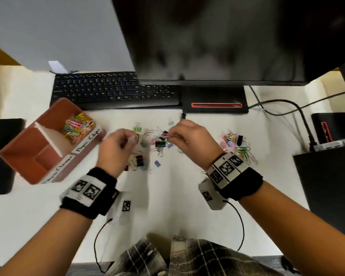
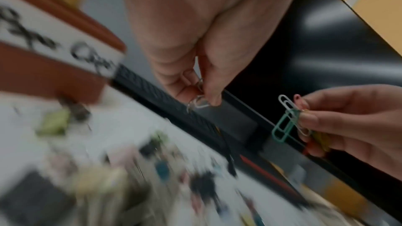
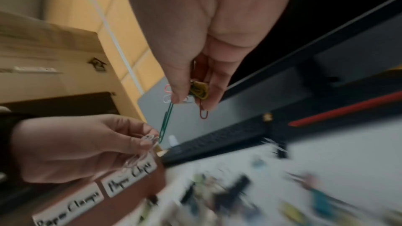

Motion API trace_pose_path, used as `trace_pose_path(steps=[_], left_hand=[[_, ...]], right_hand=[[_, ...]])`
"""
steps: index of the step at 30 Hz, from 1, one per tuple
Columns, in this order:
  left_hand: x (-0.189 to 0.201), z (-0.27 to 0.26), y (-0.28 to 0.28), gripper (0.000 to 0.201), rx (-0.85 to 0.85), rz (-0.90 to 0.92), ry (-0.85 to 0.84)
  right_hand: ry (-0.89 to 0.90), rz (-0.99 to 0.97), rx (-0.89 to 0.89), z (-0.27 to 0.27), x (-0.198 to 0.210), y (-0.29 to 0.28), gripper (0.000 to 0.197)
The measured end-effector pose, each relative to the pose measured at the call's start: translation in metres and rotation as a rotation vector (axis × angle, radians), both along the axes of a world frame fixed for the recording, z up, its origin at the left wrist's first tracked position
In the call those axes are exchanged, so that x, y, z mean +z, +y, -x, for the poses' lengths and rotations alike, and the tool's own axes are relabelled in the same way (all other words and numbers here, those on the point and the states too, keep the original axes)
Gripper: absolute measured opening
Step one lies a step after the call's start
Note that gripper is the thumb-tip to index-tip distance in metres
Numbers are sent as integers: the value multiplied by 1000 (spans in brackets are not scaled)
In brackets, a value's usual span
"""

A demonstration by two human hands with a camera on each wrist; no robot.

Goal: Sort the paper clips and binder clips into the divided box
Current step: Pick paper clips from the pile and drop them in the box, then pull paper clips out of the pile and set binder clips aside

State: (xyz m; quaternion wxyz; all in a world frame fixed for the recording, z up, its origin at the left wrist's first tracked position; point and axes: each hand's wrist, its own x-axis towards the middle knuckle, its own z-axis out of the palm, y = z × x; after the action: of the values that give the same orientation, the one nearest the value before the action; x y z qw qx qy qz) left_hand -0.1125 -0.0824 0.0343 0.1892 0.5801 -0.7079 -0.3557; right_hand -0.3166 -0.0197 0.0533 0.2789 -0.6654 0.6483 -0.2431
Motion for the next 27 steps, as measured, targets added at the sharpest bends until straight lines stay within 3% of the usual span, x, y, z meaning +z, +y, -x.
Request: trace_pose_path(steps=[4, 7, 11, 14, 18, 21, 27], left_hand=[[22, -73, -58, 7, 239, 3, -12], [15, -112, -92, 19, 308, -38, -94], [2, -146, -114, 41, 205, -172, -213], [6, -154, -108, 44, 130, -150, -196], [18, -139, -81, 31, 2, -78, -23], [16, -100, -55, 20, -123, -78, 43], [-19, 3, 9, 21, -470, -187, -18]], right_hand=[[-73, 60, 60, -90, 18, -72, 11], [-116, 27, 54, -153, 19, -119, 11], [-125, -110, 28, -205, 3, -159, 27], [-167, -180, 13, -209, -10, -159, 37], [-213, -93, 53, -177, -10, -121, 25], [-105, -12, 50, -122, -15, -69, 17], [169, -338, -149, 22, -57, 59, 27]])
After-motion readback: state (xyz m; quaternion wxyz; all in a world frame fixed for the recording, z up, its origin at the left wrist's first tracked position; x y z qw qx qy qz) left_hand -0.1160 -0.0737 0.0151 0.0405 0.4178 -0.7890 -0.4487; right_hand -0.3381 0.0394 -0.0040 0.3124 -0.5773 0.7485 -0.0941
